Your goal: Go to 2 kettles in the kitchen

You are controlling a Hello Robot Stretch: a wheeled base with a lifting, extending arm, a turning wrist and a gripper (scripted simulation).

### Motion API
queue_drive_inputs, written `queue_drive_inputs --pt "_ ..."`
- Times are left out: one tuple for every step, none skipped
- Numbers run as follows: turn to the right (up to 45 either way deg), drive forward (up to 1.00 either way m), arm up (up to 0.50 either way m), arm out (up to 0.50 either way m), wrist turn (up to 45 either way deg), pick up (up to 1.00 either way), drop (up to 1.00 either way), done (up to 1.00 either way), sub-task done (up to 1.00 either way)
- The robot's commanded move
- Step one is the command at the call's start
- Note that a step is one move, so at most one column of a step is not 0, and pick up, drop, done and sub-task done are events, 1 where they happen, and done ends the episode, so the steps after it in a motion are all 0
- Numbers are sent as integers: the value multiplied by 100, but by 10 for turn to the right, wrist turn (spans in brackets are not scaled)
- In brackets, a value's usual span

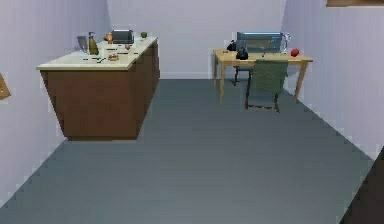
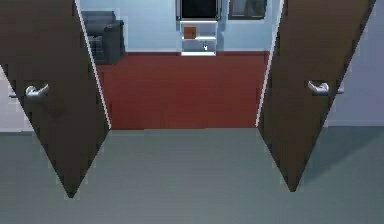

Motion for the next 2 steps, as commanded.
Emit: queue_drive_inputs --pt "0 100 0 0 0 0 0 0 0" --pt "0 100 0 0 0 0 0 0 0"
